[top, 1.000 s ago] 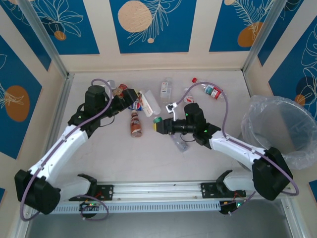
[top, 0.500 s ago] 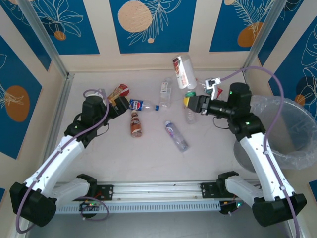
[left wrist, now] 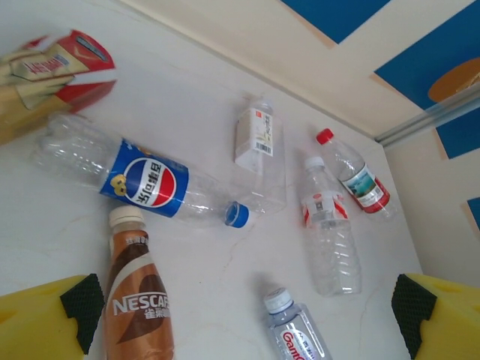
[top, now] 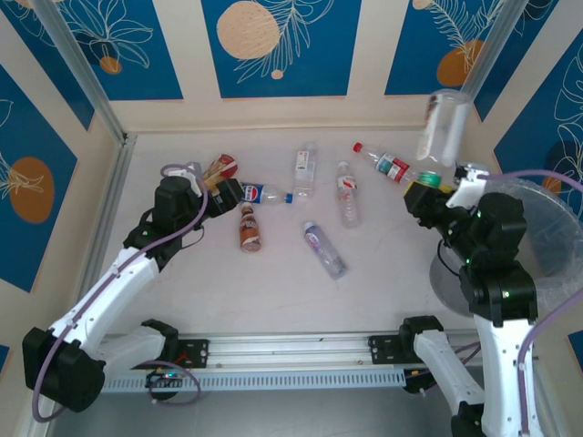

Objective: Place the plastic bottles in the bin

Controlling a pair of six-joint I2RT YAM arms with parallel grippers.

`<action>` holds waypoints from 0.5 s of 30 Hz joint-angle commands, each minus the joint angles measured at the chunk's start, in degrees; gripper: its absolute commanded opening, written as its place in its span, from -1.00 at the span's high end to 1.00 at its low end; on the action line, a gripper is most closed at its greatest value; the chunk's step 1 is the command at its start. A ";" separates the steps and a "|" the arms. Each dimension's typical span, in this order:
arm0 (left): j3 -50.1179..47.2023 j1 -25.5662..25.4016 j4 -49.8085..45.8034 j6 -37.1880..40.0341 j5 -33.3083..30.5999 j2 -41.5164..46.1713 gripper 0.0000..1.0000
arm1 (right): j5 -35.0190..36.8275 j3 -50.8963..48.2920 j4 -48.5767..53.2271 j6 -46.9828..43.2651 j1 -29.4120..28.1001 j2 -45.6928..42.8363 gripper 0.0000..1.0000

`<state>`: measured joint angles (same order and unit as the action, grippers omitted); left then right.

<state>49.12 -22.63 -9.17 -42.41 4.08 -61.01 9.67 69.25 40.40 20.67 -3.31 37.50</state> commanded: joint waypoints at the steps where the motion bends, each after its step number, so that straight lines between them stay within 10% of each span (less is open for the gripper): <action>1: 1.27 -0.39 1.71 -0.87 4.27 -1.63 -0.99 | 22.95 -2.32 -0.29 -8.08 0.88 -1.12 1.00; 10: 2.15 -0.45 2.09 0.94 5.86 -1.74 -0.99 | 40.85 -12.21 -12.39 -17.19 7.32 -2.63 0.99; 15: 4.05 -0.45 1.59 1.45 7.17 -3.97 -0.99 | 38.48 -13.83 -14.43 -13.77 15.34 -1.90 0.92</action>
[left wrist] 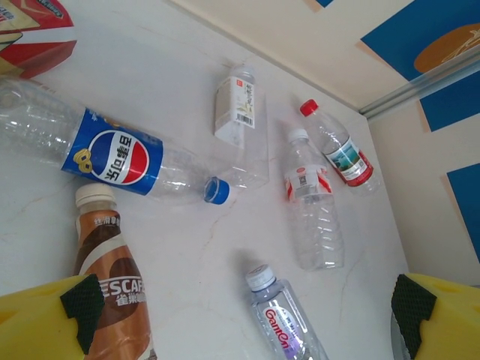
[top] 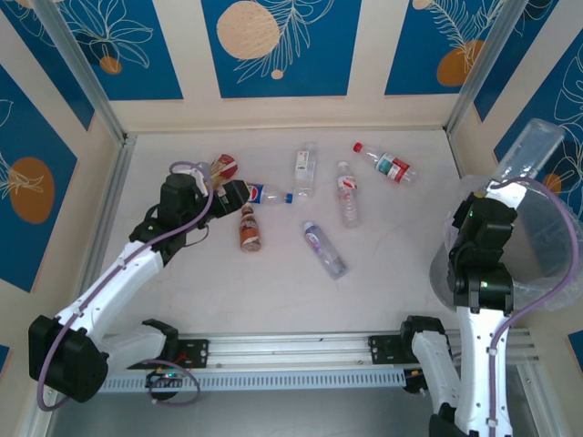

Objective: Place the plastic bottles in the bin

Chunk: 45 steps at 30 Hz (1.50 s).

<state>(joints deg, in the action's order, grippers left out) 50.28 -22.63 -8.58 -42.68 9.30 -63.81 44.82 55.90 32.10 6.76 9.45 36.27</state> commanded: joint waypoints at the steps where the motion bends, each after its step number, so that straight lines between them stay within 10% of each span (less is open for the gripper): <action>1: 3.64 -0.40 0.86 1.74 2.67 -2.04 -0.99 | 3.20 -1.37 -6.73 1.41 3.82 -0.71 0.90; 9: 5.46 -0.47 1.20 0.64 5.11 -4.99 -0.99 | 3.81 -7.54 -11.30 4.11 7.90 0.82 0.51; 22: 7.62 -0.41 -2.15 2.55 3.02 -4.92 -0.99 | 1.54 -4.21 -5.93 10.50 8.35 0.66 -0.95; 45: 4.79 -0.39 -5.04 0.62 -5.84 -3.06 -0.99 | -49.43 5.80 2.42 23.82 0.36 6.65 -0.99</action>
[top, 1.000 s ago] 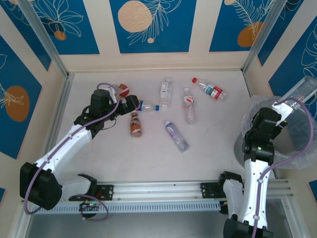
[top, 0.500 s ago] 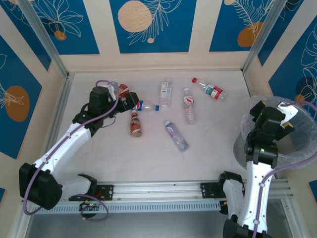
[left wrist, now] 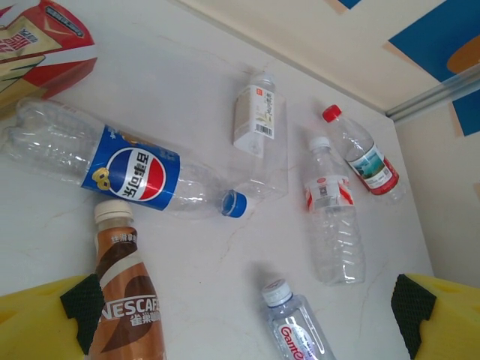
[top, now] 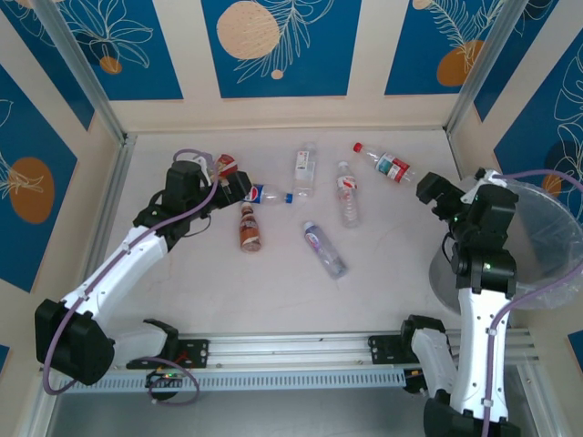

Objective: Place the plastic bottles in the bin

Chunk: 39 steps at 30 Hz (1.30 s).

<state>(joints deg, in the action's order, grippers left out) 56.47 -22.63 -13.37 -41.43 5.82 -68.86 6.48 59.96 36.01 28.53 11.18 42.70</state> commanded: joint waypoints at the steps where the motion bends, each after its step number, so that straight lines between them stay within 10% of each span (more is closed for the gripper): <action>1: -2.04 -0.39 0.53 -1.09 -2.68 2.38 -0.99 | -13.88 1.93 -2.27 2.61 -2.19 0.74 -0.99; 7: -4.91 -0.39 1.28 -1.94 -4.69 4.45 -0.99 | -20.20 6.13 0.24 0.77 -11.24 7.40 -1.00; 11: -6.59 -0.39 2.38 -1.99 -5.44 5.74 -0.99 | -9.78 8.77 3.78 -2.50 -18.41 10.87 -1.00; 17: -6.17 -0.39 0.68 -2.23 -7.05 5.45 -0.99 | -17.93 9.02 5.14 -5.49 -21.99 16.20 -0.99; 39: -10.44 -0.39 -2.82 -5.79 -11.07 8.70 -0.99 | -7.11 13.13 11.47 -12.17 -38.09 48.10 -0.99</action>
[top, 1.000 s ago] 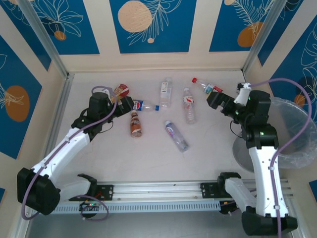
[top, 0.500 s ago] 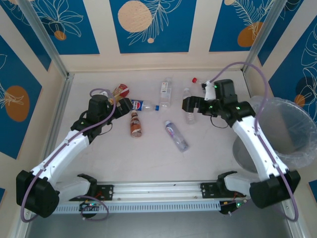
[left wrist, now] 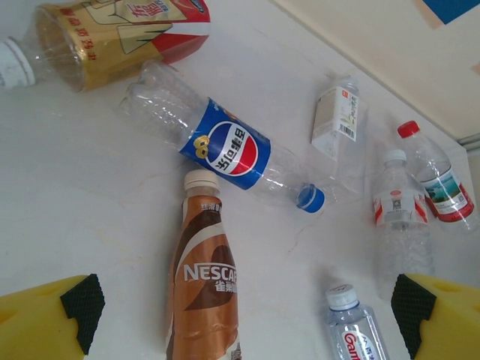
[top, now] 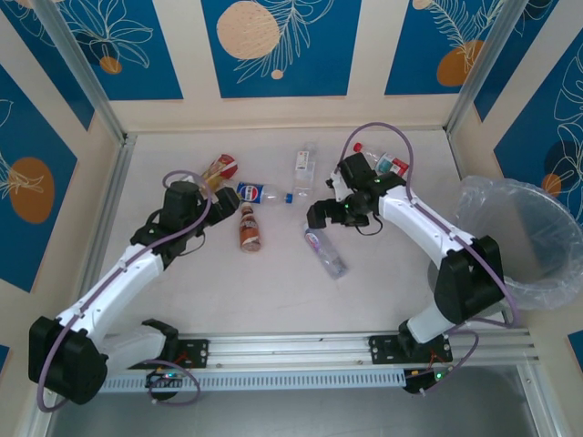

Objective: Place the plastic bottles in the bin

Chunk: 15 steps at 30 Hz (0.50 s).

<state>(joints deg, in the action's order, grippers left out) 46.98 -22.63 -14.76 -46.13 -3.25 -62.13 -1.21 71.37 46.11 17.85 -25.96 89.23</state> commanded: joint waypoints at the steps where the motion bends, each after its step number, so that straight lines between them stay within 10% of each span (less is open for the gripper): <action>1: -1.41 -0.39 -1.55 -1.48 -2.26 2.38 -0.99 | 0.19 1.87 1.24 -1.56 -1.54 2.79 -0.99; 15: -2.33 -0.39 -4.01 -3.07 -3.96 4.22 -0.99 | 10.30 5.30 3.88 -2.64 -9.11 17.95 -0.99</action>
<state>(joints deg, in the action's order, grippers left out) 45.12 -22.63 -17.65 -48.14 -6.13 -58.65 6.44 74.63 48.29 16.40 -34.48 106.30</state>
